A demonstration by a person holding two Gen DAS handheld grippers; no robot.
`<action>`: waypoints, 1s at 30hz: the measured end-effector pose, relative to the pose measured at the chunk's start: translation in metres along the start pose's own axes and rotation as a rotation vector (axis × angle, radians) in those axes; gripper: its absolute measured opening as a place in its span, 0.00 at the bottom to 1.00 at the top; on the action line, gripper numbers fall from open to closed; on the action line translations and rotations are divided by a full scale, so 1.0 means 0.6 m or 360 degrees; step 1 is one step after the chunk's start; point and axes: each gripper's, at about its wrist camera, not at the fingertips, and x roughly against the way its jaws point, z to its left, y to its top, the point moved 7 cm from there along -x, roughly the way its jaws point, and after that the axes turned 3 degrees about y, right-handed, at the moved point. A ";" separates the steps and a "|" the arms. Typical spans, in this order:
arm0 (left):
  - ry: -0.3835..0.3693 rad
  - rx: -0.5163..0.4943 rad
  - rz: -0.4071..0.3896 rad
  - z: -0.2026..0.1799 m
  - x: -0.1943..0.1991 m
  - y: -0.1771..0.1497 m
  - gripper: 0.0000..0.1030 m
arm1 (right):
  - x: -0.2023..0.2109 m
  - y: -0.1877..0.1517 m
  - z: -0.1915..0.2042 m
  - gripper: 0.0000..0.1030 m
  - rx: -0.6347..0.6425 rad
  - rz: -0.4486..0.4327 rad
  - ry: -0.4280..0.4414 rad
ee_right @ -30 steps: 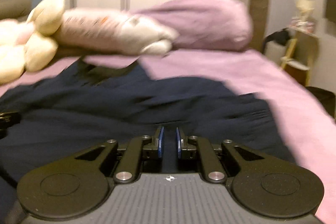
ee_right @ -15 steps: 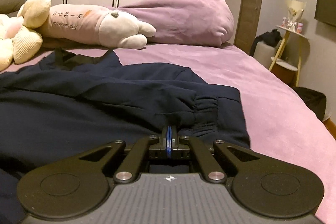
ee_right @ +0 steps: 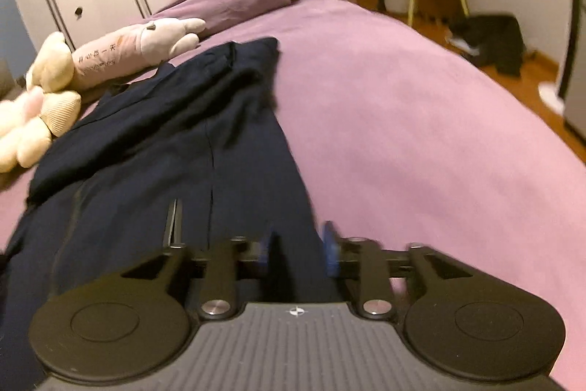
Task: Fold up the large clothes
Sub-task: 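Grasp the jacket hem with both tools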
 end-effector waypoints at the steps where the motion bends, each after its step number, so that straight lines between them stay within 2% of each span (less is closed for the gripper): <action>1: -0.0023 0.0022 0.0030 0.006 0.011 -0.019 1.00 | 0.014 -0.013 -0.008 0.41 -0.0037 0.0029 0.0042; 5: -0.0117 0.0277 0.0139 0.049 0.038 -0.071 0.97 | 0.045 -0.050 -0.043 0.44 -0.0244 0.0171 0.0156; 8: -0.0223 0.0496 0.0195 0.075 0.047 -0.089 0.84 | 0.051 -0.066 -0.059 0.45 -0.0400 0.0258 0.0311; 11: -0.0277 0.0568 0.0239 0.085 0.050 -0.098 0.75 | 0.051 -0.080 -0.068 0.45 -0.0413 0.0332 0.0355; 14: -0.0332 0.0576 0.0280 0.084 0.050 -0.101 0.69 | 0.050 -0.079 -0.062 0.45 -0.0361 0.0375 0.0387; 16: -0.0348 0.0535 0.0308 0.079 0.048 -0.106 0.60 | 0.050 -0.077 -0.054 0.44 -0.0324 0.0393 0.0399; 18: -0.0360 0.0490 0.0337 0.072 0.050 -0.112 0.55 | 0.054 -0.077 -0.044 0.29 -0.0299 0.0413 0.0453; 21: -0.0401 0.0442 0.0376 0.065 0.055 -0.118 0.55 | 0.053 -0.075 -0.035 0.29 -0.0317 0.0445 0.0549; 26: -0.0387 0.0421 0.0412 0.066 0.054 -0.121 0.56 | 0.038 -0.080 -0.043 0.34 -0.0394 0.0533 0.0581; 30: -0.0406 0.0403 0.0425 0.060 0.055 -0.122 0.56 | 0.042 -0.085 -0.037 0.34 -0.0322 0.0557 0.0571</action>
